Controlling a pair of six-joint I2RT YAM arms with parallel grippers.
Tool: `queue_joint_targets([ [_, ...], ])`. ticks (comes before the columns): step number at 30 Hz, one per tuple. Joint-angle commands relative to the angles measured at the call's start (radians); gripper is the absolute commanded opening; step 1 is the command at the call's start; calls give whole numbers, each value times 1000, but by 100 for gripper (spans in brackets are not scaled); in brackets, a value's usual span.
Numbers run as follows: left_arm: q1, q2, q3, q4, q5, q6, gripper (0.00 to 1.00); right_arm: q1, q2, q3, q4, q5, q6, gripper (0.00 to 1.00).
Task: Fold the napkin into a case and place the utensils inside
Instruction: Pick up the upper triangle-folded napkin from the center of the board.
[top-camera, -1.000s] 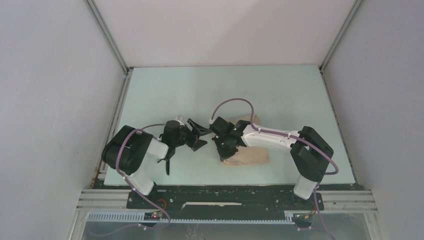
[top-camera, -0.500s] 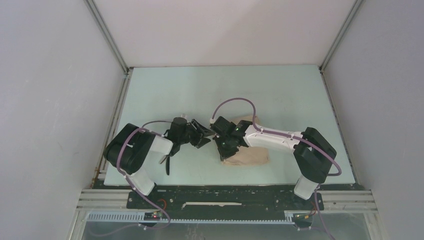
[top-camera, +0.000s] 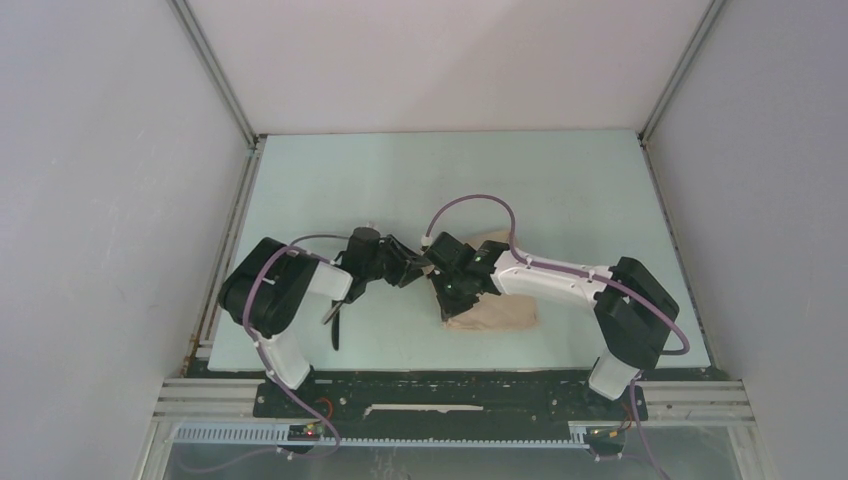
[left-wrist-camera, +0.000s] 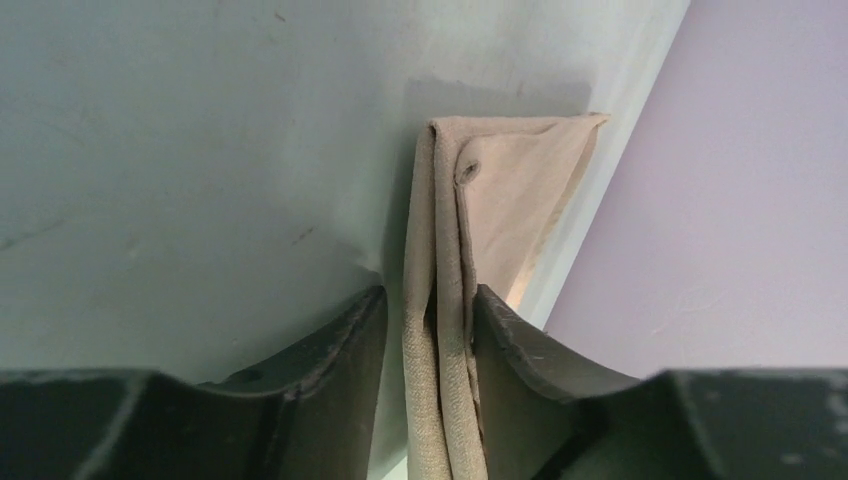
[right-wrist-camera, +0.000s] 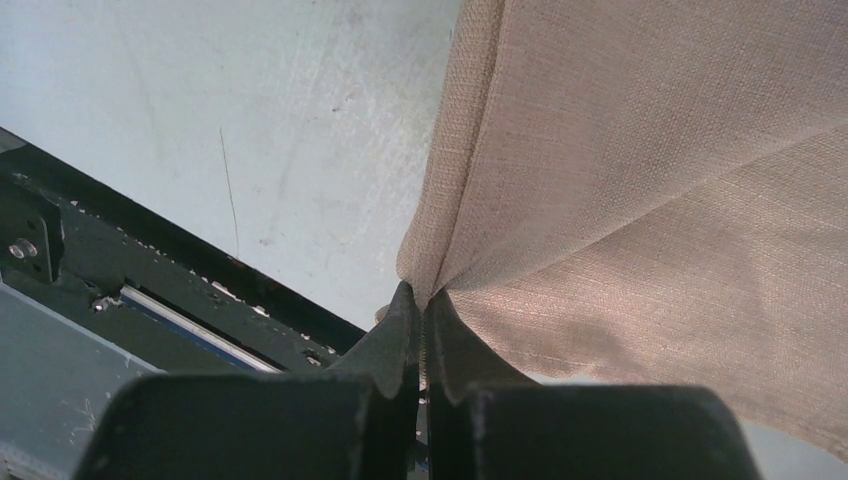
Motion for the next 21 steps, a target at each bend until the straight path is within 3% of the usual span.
queue_joint_targets([
  [1,-5,32,30,-51,-56,45,43,8,-45,-1,17,4,-12,0],
  [5,-3,16,59,-101,-78,81,35,8,-46,-7,20,5,-13,0],
  [8,5,-17,73,-142,-94,115,19,13,-43,-7,21,4,-13,0],
  [11,14,-79,96,-237,-125,171,14,25,-37,-7,34,-1,-13,0],
  [13,27,-126,116,-305,-140,203,1,34,-33,-8,54,-17,-12,0],
  [21,157,-395,236,-679,-205,338,0,40,-61,39,288,-274,23,0],
])
